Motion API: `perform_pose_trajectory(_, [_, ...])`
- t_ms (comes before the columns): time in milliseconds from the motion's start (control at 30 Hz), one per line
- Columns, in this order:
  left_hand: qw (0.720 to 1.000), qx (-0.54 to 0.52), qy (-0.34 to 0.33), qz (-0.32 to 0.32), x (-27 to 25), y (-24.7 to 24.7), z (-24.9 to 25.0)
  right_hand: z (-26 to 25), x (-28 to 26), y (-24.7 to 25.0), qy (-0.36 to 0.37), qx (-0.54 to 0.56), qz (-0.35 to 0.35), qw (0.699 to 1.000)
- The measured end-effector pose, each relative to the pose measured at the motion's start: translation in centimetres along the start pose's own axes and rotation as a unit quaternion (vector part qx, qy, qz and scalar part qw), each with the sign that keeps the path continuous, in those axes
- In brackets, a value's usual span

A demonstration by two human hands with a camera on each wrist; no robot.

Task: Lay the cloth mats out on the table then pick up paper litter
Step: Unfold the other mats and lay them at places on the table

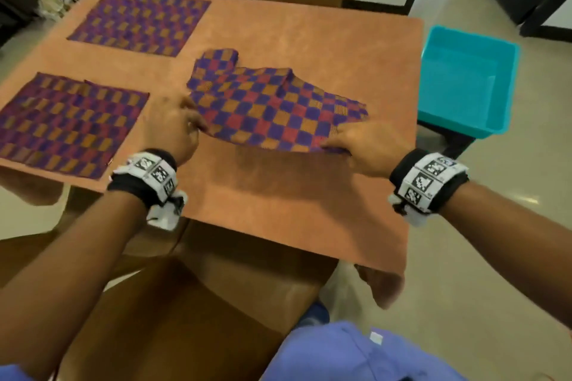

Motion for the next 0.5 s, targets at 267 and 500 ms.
perform_pose_trajectory(267, [0.974,0.008,0.103,-0.204,-12.2,-12.3,-1.2,-2.4,-3.9,-15.0,-0.026,0.005,-0.189,0.982])
perform_pose_trajectory(500, [0.961,0.024,0.104,-0.256,-13.2,-13.3,-0.9,-1.5,-5.8,-15.5,0.039,0.028,-0.232,0.971])
Point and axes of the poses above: each hand's wrist, its own x-axis towards the middle knuckle, its own y-axis out of the back of the hand, z = x × y, the point moved 8 cm from there along x, towards the middle knuckle, and after that the axes turned 3 degrees about -y, right-handed, at the moved point
